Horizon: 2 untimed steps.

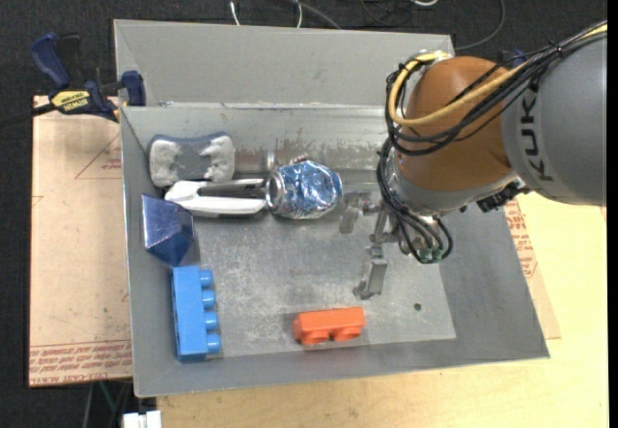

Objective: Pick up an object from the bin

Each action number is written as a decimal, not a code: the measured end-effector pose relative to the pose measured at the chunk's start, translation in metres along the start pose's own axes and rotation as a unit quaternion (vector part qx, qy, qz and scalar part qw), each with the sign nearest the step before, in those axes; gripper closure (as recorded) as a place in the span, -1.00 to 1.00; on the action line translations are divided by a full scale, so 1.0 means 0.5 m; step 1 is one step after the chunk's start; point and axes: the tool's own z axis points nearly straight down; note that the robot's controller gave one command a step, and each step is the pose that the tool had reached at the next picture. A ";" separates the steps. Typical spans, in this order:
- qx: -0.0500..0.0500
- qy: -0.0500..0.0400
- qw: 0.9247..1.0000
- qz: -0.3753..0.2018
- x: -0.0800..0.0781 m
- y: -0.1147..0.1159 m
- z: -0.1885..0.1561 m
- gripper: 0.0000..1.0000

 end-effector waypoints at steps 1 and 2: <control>0.000 -0.004 1.000 0.001 -0.003 -0.001 -0.007 -1.00; 0.000 -0.005 0.996 -0.087 0.081 0.045 0.216 -1.00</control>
Offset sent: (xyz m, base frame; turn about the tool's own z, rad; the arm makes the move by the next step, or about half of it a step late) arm -0.0495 0.0262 -0.1271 -0.2066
